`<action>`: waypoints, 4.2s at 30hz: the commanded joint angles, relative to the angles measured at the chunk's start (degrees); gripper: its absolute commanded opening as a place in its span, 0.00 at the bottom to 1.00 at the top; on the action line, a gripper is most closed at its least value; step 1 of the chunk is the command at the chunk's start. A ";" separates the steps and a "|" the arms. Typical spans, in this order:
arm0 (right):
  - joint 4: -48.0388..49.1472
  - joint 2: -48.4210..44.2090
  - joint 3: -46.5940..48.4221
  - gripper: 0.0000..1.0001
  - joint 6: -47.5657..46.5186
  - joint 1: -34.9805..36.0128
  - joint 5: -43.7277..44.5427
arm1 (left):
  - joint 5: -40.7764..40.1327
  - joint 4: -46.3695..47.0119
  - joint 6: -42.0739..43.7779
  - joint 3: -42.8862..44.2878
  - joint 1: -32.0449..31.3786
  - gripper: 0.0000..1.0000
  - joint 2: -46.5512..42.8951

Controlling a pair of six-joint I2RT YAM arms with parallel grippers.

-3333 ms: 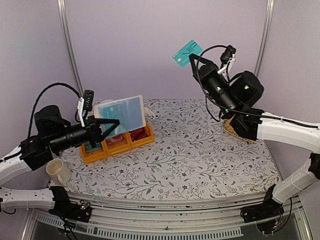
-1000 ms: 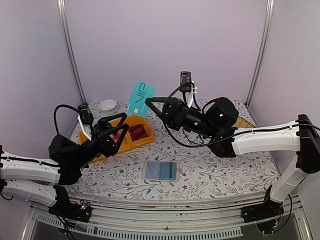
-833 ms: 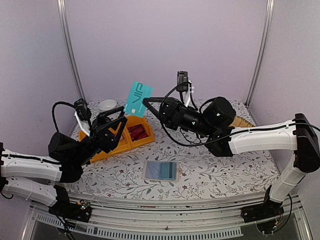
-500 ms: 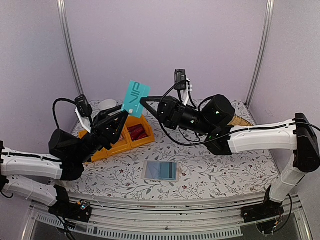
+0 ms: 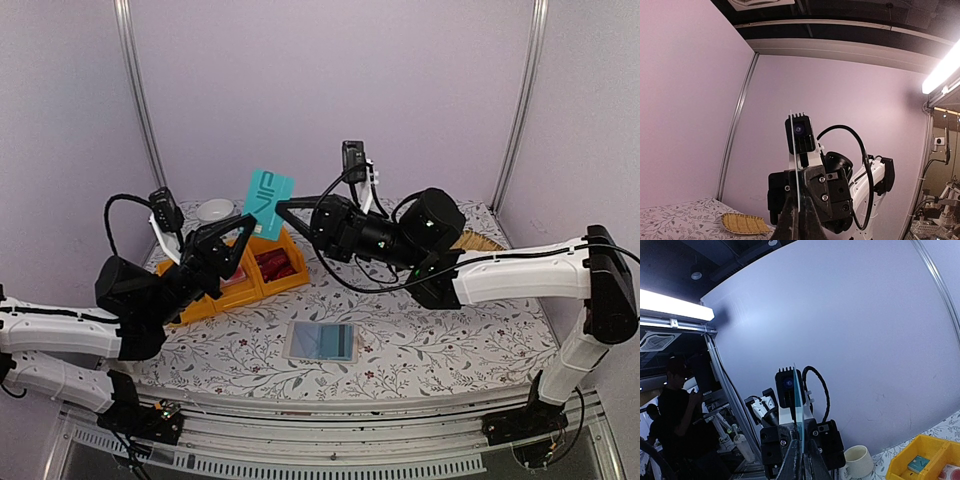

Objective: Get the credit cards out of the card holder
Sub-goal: Pass from the right arm to the left, then place the credit card in the card box.

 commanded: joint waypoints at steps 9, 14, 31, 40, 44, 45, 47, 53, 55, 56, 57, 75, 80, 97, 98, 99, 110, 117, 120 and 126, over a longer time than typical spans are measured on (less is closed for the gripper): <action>-2.94 -1.45 -0.39 0.45 -2.72 0.02 -0.31 | -7.52 -20.88 0.74 4.18 -0.32 0.00 -8.46; -8.49 -9.32 -7.06 1.00 -5.49 -3.78 4.69 | -19.37 -60.02 2.51 16.20 0.96 0.00 -16.25; -29.66 -28.01 -15.84 0.99 -28.12 -6.08 12.87 | 9.26 -128.09 15.41 50.76 48.18 0.00 4.57; -29.80 -29.82 -17.40 0.99 -33.54 -8.03 8.08 | 15.79 -130.87 17.48 48.68 57.90 0.00 11.77; -30.05 -29.83 -17.18 0.99 -36.25 -8.92 5.68 | 7.16 -135.50 16.35 48.80 59.23 0.00 16.29; -30.06 -29.93 -17.25 0.99 -36.48 -9.21 4.96 | 9.17 -135.34 16.72 48.46 60.42 0.00 16.85; -30.04 -30.25 -17.34 0.99 -36.55 -9.89 3.37 | 13.47 -134.87 17.25 48.15 62.26 0.00 18.15; -31.05 -31.49 -18.17 0.99 -39.25 -11.01 0.83 | 17.06 -134.48 17.15 46.87 63.63 0.00 25.45; -31.25 -32.07 -18.67 0.99 -40.21 -11.40 0.98 | 18.66 -133.98 17.36 46.75 63.69 0.00 28.06; -31.25 -32.33 -18.90 0.99 -40.83 -11.55 1.07 | 18.70 -133.72 17.24 46.85 63.67 0.00 29.34; -31.35 -32.70 -19.22 0.99 -41.14 -11.73 1.12 | 19.07 -133.61 17.04 47.09 63.69 0.00 30.55; -32.13 -32.18 -19.51 0.99 -42.79 -12.57 2.41 | 21.56 -132.71 19.55 53.85 65.46 0.00 41.93; -32.41 -31.39 -18.86 0.99 -42.88 -12.61 2.48 | 21.50 -133.02 19.86 55.98 65.85 0.00 44.34; -32.84 -29.78 -17.98 0.99 -42.35 -12.63 1.97 | 27.01 -132.25 20.53 55.05 66.94 0.00 42.94; -32.83 -29.78 -17.93 0.99 -42.35 -12.62 1.96 | 26.56 -132.26 20.49 55.12 66.94 0.00 43.44; -32.83 -29.78 -17.90 0.99 -42.42 -12.61 1.88 | 26.20 -132.39 20.54 55.23 66.99 0.00 44.02; -33.12 -30.04 -18.06 0.99 -42.62 -12.69 2.31 | 23.38 -132.79 20.28 55.87 67.82 0.00 46.48; -33.19 -30.28 -18.16 0.99 -42.58 -12.68 2.33 | 22.84 -132.73 20.09 56.23 67.82 0.18 47.44; -33.27 -30.52 -18.41 0.99 -42.53 -12.66 2.69 | 20.15 -132.70 19.59 57.32 67.81 0.28 47.85; -33.27 -30.45 -18.37 0.99 -42.27 -12.69 2.41 | 5.99 -132.96 17.09 60.61 67.51 0.44 49.40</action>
